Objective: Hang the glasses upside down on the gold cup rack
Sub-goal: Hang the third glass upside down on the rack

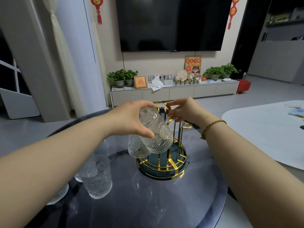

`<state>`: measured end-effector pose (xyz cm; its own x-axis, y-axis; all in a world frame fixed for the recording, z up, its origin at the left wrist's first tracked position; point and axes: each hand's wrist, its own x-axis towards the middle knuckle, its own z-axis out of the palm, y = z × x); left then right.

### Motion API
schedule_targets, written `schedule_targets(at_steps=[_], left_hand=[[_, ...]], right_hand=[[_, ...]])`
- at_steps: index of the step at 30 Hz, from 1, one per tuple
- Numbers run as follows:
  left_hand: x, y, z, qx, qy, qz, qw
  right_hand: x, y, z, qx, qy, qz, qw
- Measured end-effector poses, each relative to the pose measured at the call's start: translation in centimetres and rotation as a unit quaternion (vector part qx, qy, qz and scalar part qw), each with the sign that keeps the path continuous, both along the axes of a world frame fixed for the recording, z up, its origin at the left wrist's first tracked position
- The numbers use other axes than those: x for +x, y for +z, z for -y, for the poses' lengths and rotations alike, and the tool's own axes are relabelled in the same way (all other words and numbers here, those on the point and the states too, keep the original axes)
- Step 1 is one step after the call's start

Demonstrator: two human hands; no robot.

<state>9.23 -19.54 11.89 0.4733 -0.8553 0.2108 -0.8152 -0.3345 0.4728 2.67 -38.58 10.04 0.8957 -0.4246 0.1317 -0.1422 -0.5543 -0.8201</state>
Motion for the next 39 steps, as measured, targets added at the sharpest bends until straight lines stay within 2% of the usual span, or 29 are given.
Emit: schedule_targets(at_steps=[7,14,25,33,39], left_hand=[[-0.4,-1.3,2.4,0.052,-0.027,0.036,0.998],[-0.3,-2.9,4.4,0.115,-0.031,0.048,0.992],[-0.5,-3.5,5.6,0.159,-0.043,0.062,0.984],[-0.5,-4.0,5.8,0.160,-0.049,0.033,0.985],[-0.6,-4.4,5.0,0.144,-0.045,0.046,0.988]], right_hand=[[0.2,-0.5,0.3,0.008,0.005,0.012,1.000],[0.2,-0.7,0.4,-0.027,0.015,0.014,0.999],[0.0,-0.5,0.0,-0.018,0.024,0.014,0.999],[-0.3,-0.8,-0.1,-0.011,0.020,0.025,0.999],[-0.2,-1.0,-0.2,-0.037,0.022,0.018,0.999]])
